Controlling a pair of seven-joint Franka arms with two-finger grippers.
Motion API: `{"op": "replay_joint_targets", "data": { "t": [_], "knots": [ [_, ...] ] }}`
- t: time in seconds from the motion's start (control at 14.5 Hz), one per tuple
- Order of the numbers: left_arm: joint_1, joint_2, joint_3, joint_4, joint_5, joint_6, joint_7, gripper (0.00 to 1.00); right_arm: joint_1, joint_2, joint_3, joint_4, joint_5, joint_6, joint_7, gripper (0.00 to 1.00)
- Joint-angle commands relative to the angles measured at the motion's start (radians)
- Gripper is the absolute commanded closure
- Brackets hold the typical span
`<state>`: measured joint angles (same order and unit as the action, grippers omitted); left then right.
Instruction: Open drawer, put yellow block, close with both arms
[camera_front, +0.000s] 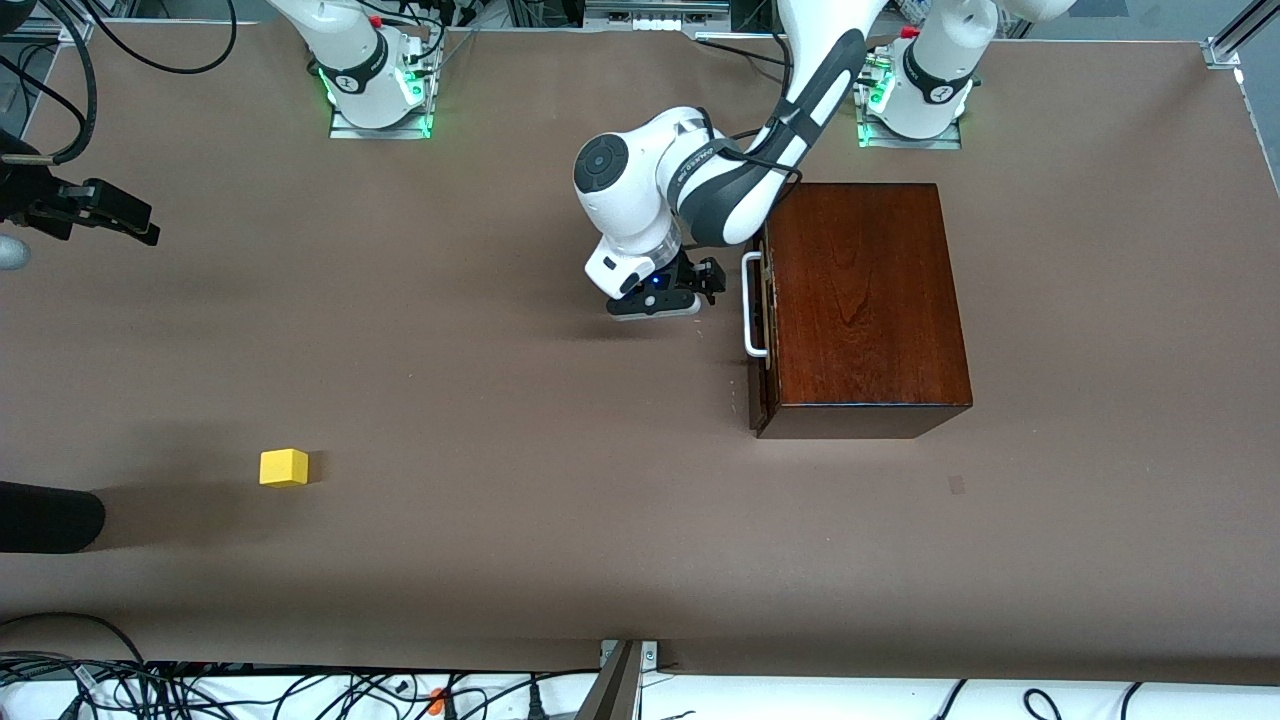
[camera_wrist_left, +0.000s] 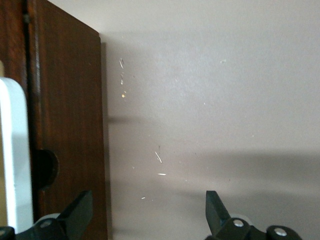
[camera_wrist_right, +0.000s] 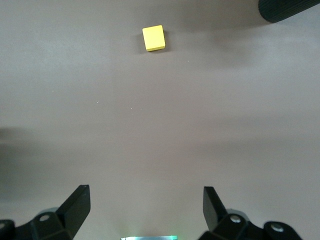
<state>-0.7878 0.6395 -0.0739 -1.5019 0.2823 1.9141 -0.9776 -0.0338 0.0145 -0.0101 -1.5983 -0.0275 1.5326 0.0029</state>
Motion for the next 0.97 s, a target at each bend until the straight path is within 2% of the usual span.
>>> {"op": "replay_joint_targets", "data": {
  "t": [0.0, 0.07, 0.35, 0.9],
  "knots": [
    [0.002, -0.011, 0.014, 0.090, 0.024, -0.172, 0.010, 0.00, -0.008, -0.007, 0.004, -0.002, 0.011, -0.003, 0.011, 0.00],
    [0.007, -0.011, 0.022, 0.095, 0.026, -0.208, 0.042, 0.00, -0.008, -0.007, 0.004, -0.002, 0.011, -0.005, 0.011, 0.00],
    [0.007, 0.019, 0.037, 0.083, 0.060, -0.202, 0.053, 0.00, -0.008, -0.008, 0.004, 0.000, 0.011, -0.008, 0.011, 0.00],
    [0.021, 0.049, 0.036, 0.063, 0.060, -0.089, 0.033, 0.00, -0.008, -0.008, 0.004, 0.000, 0.011, -0.005, 0.011, 0.00]
  ]
}}
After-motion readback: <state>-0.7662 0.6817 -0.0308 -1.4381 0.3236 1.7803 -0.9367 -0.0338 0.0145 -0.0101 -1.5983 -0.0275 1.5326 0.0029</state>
